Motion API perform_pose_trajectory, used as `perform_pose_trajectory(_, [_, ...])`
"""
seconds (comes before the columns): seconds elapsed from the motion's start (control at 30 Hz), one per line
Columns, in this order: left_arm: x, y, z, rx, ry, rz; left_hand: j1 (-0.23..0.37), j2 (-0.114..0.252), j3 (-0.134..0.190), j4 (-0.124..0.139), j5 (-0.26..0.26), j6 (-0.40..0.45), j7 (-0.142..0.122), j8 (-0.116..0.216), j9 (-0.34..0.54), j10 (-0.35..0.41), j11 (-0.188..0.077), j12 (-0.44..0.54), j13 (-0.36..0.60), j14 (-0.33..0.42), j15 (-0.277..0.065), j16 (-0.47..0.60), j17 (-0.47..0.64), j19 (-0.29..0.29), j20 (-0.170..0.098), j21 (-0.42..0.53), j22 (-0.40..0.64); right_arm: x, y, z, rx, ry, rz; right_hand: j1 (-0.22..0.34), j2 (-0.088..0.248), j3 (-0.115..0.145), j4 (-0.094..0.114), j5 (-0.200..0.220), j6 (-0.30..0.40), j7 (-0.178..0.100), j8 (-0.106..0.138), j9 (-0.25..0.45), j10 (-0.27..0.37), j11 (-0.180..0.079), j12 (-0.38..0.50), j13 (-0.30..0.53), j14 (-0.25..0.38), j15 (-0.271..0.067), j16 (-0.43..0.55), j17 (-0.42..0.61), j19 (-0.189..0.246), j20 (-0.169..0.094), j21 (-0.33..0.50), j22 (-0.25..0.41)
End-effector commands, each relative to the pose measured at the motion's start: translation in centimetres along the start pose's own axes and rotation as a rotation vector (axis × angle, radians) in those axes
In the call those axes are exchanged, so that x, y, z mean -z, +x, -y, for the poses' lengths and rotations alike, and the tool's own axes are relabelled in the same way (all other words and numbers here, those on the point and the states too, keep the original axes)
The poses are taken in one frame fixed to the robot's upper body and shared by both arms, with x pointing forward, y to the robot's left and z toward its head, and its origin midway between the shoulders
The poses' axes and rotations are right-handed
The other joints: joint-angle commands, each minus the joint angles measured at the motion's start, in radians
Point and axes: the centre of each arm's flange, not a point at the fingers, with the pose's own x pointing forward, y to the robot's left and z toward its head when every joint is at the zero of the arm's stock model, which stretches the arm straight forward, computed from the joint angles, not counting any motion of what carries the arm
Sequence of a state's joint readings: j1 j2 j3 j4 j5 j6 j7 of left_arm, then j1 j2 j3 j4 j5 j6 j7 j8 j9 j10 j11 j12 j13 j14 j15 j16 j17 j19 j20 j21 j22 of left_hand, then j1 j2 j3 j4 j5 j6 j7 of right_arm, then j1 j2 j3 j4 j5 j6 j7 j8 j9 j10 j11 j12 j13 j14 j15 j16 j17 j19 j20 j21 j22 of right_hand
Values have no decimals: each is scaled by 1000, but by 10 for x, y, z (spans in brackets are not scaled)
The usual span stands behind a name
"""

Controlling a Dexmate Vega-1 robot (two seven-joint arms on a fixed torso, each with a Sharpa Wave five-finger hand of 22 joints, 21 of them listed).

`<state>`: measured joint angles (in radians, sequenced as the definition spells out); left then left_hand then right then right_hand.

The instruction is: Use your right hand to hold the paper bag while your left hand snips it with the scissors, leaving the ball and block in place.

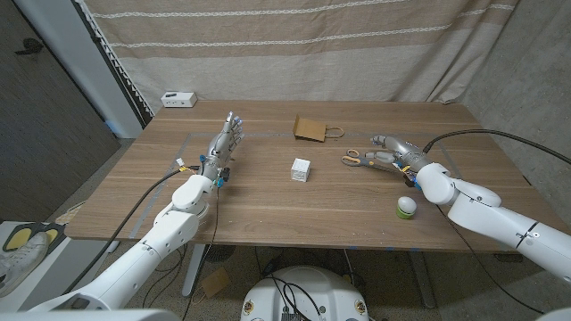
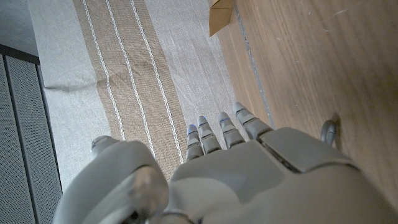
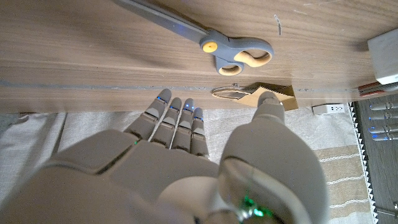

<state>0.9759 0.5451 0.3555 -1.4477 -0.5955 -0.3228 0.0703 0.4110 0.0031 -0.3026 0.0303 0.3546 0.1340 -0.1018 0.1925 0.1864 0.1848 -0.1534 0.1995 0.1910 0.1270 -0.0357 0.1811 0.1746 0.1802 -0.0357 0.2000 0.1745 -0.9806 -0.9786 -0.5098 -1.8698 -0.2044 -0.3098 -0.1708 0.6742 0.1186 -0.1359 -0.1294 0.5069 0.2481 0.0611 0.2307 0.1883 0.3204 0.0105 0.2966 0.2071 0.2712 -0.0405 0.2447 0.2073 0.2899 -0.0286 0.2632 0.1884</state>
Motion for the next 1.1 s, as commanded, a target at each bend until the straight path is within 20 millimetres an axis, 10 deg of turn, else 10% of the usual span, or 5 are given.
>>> perform_pose_trajectory(0.03, [2, -1, 3, 4, -8, 2, 4, 4, -2, 4, 4, 11, 1, 7, 2, 9, 0, 6, -1, 4, -148, 5, 1, 7, -91, -3, 3, 0, -2, -4, -4, -37, -14, 16, 1, -4, 1, 3, 8, -2, 9, 3, 9, -3, 10, 2, 8, -50, 9, 3, 11, -2, 8, 1])
perform_pose_trajectory(0.43, [3, -3, 3, -3, -6, -1, 4, 4, -2, 4, 4, 12, 2, 7, 2, 8, 1, 6, -1, 4, -147, 4, 1, 7, -91, -3, 3, 0, 0, -8, -32, -73, -29, 18, 3, -4, 2, 2, 6, 2, 5, 4, 11, 0, 10, 2, 14, -50, 10, 4, 14, 2, 6, 2])
perform_pose_trajectory(0.57, [4, -4, 3, -2, -8, -4, 4, 4, -2, 4, 4, 11, 2, 6, 2, 7, 0, 5, -1, 3, -147, 4, 1, 7, -91, -3, 3, 1, 1, -8, -37, -78, -29, 17, 5, -5, 7, 0, -2, -50, -2, 7, 15, -33, 14, 10, 21, -85, 11, 10, 28, 6, 8, 5])
perform_pose_trajectory(1.1, [4, -4, 5, -5, -5, -6, 4, 4, -2, 5, 4, 12, 2, 6, 1, 8, -1, 5, -1, 4, -146, 4, 1, 7, -91, -4, 3, 3, 2, -13, -56, -111, -54, 18, 14, -5, 14, -4, 11, -36, 4, 18, 41, -9, 31, 27, 56, -88, 33, 28, 70, 18, 23, 12])
